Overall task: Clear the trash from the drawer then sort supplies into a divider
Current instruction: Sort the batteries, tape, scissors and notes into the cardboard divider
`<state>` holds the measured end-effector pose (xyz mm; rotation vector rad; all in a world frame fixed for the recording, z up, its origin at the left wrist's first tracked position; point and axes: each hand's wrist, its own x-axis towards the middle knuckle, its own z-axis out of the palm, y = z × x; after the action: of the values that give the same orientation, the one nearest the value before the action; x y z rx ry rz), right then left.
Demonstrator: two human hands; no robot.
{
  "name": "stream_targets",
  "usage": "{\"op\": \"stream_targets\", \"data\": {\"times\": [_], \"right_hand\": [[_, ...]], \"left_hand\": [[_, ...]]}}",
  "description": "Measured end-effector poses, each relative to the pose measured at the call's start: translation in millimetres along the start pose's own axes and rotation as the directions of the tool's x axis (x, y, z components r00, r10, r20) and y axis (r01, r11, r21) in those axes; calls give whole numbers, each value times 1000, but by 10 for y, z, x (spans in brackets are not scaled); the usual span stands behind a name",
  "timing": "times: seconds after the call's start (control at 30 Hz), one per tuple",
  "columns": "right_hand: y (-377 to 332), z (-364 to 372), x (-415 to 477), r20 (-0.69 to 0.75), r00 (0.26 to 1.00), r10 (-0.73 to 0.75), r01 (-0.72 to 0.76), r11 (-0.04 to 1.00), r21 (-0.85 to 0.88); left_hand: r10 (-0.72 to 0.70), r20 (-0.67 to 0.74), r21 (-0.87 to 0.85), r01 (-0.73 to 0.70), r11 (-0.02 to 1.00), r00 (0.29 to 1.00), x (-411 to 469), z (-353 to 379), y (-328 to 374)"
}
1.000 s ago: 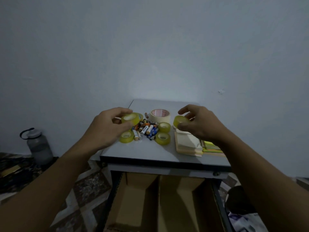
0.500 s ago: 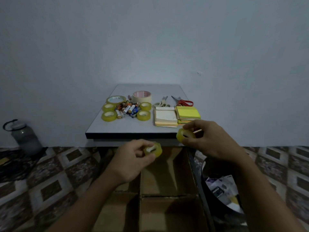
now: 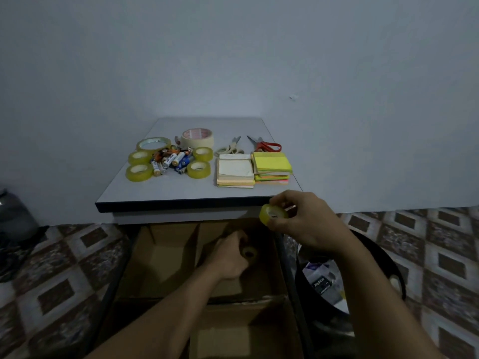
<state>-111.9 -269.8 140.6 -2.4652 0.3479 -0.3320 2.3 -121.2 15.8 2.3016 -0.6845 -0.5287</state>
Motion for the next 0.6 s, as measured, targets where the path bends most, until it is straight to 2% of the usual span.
{"op": "stream_targets", "data": {"times": [0.17,0.6], "right_hand": [[111,31,34,3,1000,13,-13,1000,9],[171,70,44,-9,1000,12,-12,1000,25]], "left_hand": [[-69,6,6,69,998,998,215,137,-60],[-32,38,7,32,999,999,162,57,-35]]}}
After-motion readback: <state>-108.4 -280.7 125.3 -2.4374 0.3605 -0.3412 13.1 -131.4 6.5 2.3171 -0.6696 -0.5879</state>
